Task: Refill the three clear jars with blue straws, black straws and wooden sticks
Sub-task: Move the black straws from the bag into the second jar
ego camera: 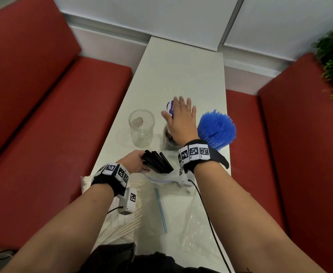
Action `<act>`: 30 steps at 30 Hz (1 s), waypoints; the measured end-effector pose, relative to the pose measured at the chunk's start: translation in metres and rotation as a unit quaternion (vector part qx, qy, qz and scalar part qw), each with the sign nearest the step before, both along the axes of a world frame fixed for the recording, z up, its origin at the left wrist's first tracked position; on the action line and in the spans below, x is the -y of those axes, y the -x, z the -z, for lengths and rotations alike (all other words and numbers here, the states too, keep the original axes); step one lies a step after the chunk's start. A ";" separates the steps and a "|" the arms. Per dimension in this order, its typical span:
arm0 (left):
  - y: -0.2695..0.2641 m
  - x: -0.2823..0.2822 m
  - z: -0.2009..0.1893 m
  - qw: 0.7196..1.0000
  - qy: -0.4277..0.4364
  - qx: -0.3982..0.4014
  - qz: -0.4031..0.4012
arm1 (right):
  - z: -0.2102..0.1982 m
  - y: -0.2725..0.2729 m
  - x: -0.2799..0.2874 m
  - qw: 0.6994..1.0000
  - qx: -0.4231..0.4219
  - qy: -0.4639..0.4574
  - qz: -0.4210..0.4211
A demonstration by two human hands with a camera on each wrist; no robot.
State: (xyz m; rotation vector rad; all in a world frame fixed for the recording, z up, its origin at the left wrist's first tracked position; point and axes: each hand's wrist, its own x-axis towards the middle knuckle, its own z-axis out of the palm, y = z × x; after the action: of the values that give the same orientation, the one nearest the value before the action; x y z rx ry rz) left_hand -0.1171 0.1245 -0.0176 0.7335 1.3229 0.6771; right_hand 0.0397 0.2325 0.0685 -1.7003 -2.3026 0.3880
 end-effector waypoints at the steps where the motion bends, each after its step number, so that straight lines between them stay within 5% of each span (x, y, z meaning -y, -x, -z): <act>1: 0.000 0.000 -0.001 1.000 -0.002 -0.011 0.001 | 0.011 0.000 0.004 0.999 0.038 0.016 -0.002; 5: 0.000 0.002 -0.005 1.000 0.013 0.002 -0.022 | 0.032 -0.001 0.010 0.990 0.132 0.011 -0.038; 11: 0.002 0.004 -0.008 0.999 0.016 0.014 -0.029 | 0.017 0.005 0.005 0.993 0.112 -0.043 0.011; 15: 0.002 0.003 -0.009 0.999 0.026 0.006 -0.039 | 0.018 0.001 0.013 0.994 0.110 0.025 -0.002; 17: 0.000 0.002 -0.009 0.998 0.034 -0.006 -0.049 | 0.014 -0.002 0.017 0.999 0.044 -0.023 -0.022; 20: -0.002 0.001 -0.010 0.996 0.057 0.012 -0.068 | 0.001 -0.002 0.029 0.975 -0.163 -0.139 -0.055; 23: -0.004 -0.001 -0.011 0.998 0.031 -0.010 -0.049 | -0.011 -0.002 0.043 0.956 -0.284 0.005 -0.074; 26: -0.003 0.000 -0.011 0.999 0.003 -0.045 -0.014 | -0.006 -0.006 0.050 0.965 -0.157 0.195 -0.079; 30: 0.001 -0.001 -0.007 0.994 -0.022 -0.101 0.025 | 0.020 -0.023 0.062 0.945 0.047 0.318 -0.067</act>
State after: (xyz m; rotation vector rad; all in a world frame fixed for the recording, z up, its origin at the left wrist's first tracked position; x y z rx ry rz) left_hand -0.1180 0.1260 -0.0101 0.8856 1.4736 0.6050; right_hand 0.0622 0.1707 0.0486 -1.8468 -2.5400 1.2138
